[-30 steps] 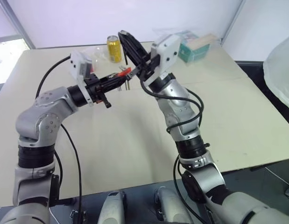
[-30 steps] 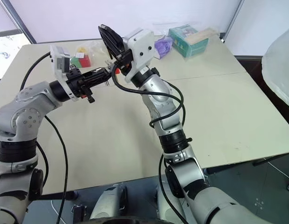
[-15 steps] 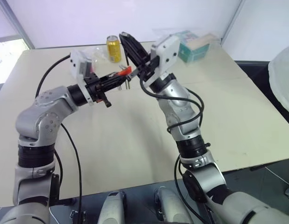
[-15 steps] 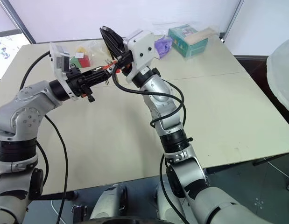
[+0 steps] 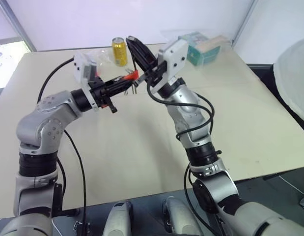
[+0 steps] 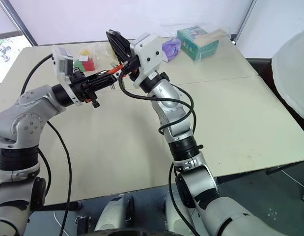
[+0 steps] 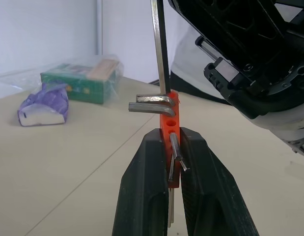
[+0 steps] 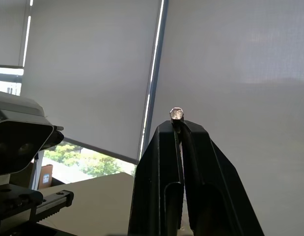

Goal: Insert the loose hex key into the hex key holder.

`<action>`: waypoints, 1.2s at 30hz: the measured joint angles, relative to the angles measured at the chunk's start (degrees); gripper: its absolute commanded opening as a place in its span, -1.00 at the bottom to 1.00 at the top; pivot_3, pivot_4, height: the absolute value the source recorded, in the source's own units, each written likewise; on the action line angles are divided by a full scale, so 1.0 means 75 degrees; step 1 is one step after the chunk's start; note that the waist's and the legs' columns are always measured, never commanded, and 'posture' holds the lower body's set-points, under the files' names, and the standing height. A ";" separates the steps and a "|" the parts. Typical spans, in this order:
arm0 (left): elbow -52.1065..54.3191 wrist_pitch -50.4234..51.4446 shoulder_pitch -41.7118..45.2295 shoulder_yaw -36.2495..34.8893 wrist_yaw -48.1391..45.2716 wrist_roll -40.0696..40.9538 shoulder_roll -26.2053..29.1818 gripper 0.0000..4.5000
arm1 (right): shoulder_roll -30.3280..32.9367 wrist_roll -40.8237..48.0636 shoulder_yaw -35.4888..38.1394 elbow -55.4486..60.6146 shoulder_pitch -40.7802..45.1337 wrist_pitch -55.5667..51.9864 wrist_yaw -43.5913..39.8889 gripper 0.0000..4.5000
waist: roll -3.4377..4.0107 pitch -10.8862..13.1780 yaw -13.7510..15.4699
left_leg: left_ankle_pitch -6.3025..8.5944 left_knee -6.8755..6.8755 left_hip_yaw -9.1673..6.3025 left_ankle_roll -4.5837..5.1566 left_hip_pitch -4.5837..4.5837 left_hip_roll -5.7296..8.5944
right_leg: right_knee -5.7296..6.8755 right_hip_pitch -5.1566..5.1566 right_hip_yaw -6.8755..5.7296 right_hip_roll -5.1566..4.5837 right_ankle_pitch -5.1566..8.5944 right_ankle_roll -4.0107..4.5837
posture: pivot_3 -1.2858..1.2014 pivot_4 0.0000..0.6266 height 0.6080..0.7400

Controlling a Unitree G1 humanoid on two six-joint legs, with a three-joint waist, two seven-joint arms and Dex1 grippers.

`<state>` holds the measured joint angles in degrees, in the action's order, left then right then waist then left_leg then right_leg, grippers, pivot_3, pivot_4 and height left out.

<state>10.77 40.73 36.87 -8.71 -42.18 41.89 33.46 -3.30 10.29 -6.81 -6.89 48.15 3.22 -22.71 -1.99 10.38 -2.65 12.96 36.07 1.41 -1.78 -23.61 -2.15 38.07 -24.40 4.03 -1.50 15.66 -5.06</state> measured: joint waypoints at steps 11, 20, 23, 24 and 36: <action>-0.0075 0.0001 0.0187 -0.0048 0.0114 0.0037 -0.0060 -1.00 | 0.0019 -0.0025 -0.0002 0.0000 -0.0039 0.0016 -0.0038 -0.97 | 0.0000 0.0000 0.0001 | 0.0000 0.0001 0.0000 0.0000 0.0000 0.0001 | 0.0000 0.0000 0.0001 0.0000 0.0000 0.0000 | 0.03 -0.52 1.00; -0.0091 0.0008 0.0208 -0.0163 0.0175 0.0123 -0.0129 -1.00 | 0.0053 -0.0125 -0.0026 0.0000 -0.0128 0.0124 -0.0095 -0.97 | 0.0000 0.0000 0.0001 | 0.0000 0.0000 0.0000 0.0000 0.0000 0.0000 | 0.0000 0.0000 0.0000 0.0000 0.0000 0.0000 | 0.03 -0.52 1.00; -0.0091 0.0009 0.0208 -0.0163 0.0182 0.0131 -0.0129 -1.00 | 0.0057 -0.0145 -0.0027 0.0000 -0.0138 0.0125 -0.0113 -0.70 | 0.0000 0.0000 0.0001 | 0.0000 0.0000 0.0000 0.0000 0.0000 0.0001 | 0.0000 0.0000 0.0001 0.0000 0.0000 0.0000 | 0.03 -0.52 1.00; -0.0090 0.0008 0.0209 -0.0163 0.0178 0.0143 -0.0129 -1.00 | 0.0066 -0.0150 -0.0032 0.0000 -0.0153 0.0125 -0.0129 -0.58 | 0.0000 0.0000 0.0001 | 0.0000 0.0000 0.0000 0.0000 0.0000 0.0000 | -0.0001 0.0000 0.0000 0.0000 0.0000 0.0000 | 0.03 -0.52 1.00; -0.0089 0.0055 0.0129 -0.0155 0.0316 0.0167 -0.0315 -1.00 | 0.1630 0.0040 0.0053 0.1553 -0.2008 -0.1071 -0.0701 0.80 | -0.0001 0.0000 0.0034 | 0.0000 0.0006 -0.0006 0.0000 -0.0016 0.0011 | -0.0014 0.0000 -0.0002 -0.0009 0.0001 -0.0002 | 0.03 -0.52 1.00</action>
<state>10.10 41.14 37.84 -9.88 -39.80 43.14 31.10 8.93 10.59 -6.41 4.76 33.09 -4.81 -27.96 -2.00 10.38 -2.39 12.96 36.12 1.37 -1.78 -23.73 -2.06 37.97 -24.40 4.02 -1.57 15.67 -5.07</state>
